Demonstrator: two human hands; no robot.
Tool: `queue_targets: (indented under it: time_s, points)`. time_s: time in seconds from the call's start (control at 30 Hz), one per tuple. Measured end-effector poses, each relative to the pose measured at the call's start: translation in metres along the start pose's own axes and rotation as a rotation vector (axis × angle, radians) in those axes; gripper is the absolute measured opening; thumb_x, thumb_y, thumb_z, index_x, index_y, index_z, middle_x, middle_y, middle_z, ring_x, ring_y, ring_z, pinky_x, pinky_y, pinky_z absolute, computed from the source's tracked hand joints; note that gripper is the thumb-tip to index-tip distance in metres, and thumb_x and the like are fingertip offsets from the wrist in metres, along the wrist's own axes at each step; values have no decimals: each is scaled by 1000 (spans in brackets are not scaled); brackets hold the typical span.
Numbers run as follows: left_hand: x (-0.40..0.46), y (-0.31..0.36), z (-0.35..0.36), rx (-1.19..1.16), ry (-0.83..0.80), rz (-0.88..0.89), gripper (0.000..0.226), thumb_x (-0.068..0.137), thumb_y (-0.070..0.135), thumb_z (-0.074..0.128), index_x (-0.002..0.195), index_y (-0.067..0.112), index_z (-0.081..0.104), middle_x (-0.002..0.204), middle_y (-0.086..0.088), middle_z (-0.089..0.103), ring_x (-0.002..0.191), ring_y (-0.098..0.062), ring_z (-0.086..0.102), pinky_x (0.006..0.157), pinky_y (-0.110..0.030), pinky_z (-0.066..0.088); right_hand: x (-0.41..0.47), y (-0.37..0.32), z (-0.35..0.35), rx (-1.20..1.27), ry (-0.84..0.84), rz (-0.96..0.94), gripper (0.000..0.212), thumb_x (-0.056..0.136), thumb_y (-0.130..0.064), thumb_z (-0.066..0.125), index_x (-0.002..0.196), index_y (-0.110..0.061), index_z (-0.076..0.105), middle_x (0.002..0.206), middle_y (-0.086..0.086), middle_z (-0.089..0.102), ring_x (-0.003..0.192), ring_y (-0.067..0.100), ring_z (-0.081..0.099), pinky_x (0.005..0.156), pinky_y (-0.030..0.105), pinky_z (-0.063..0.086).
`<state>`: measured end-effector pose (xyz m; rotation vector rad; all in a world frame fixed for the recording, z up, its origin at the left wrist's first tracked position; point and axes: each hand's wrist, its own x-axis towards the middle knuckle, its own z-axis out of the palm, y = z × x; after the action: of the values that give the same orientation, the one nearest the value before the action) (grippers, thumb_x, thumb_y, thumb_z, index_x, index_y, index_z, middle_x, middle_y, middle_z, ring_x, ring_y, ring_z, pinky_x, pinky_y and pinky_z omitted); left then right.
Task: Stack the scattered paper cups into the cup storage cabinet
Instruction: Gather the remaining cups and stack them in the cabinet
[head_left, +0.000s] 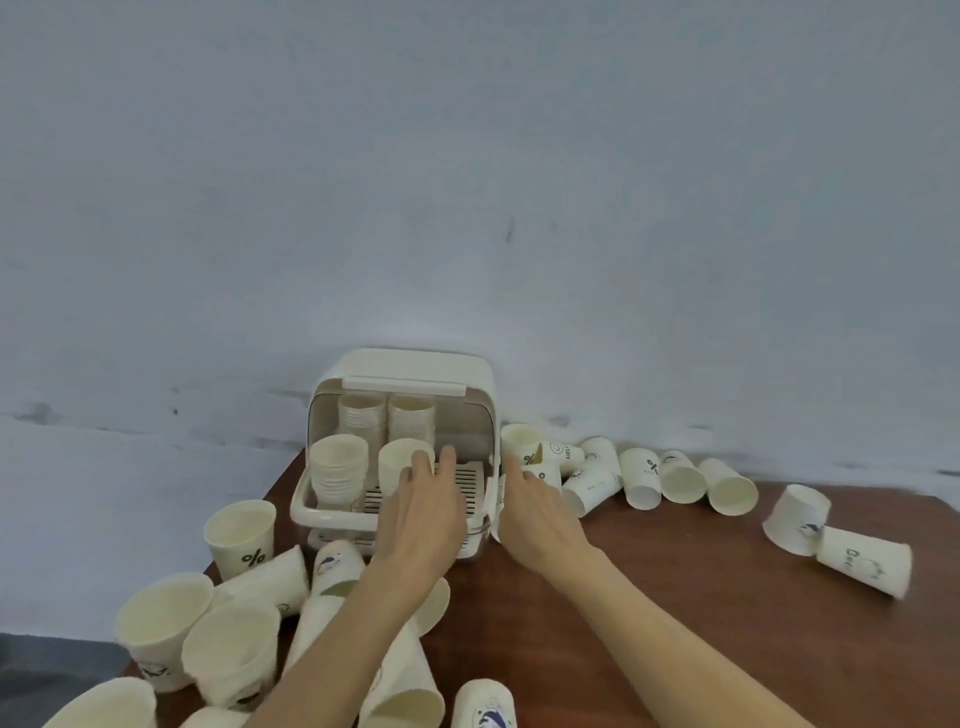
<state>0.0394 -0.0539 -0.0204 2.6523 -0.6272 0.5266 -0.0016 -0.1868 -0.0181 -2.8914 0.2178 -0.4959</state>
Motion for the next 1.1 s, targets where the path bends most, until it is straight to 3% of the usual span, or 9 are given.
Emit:
queue_targets:
  time_s: [0.2,0.4,0.53,0.9,1.1]
  points:
    - [-6,58,9,-71,-27,101,43,98,28,35,140,21,30,119,-3,44,104,-22,52,75,-34,47,-32,56,-32,-12,-19,161,44,85,-3,40,128,-11,36,108,9,57,94,34,59,64,36,36]
    - [-13,103,12,-98,-73,148,47,97,30,37,142,22,29,125,-5,43,111,-25,49,79,-39,47,-54,96,-63,-36,-2,252,46,86,-5,41,130,-12,34,113,10,55,101,35,54,67,36,36]
    - [-18,123,14,-103,-94,198,49,97,28,36,144,23,26,129,-5,44,114,-25,49,81,-39,47,-68,114,-81,-35,26,278,39,86,-6,41,124,-10,37,110,11,56,96,37,57,66,37,37]
    - [-28,193,26,-125,-154,303,40,98,30,35,137,23,30,121,-2,45,106,-25,51,67,-36,43,-104,180,-104,-56,54,396,44,86,-6,42,129,-10,35,110,11,57,96,36,58,68,40,42]
    - [-29,237,52,-147,-215,358,38,98,28,36,135,20,32,124,-4,43,102,-24,55,70,-35,45,-123,226,-101,-17,49,492,41,85,-5,43,126,-8,37,106,10,55,87,28,50,65,37,38]
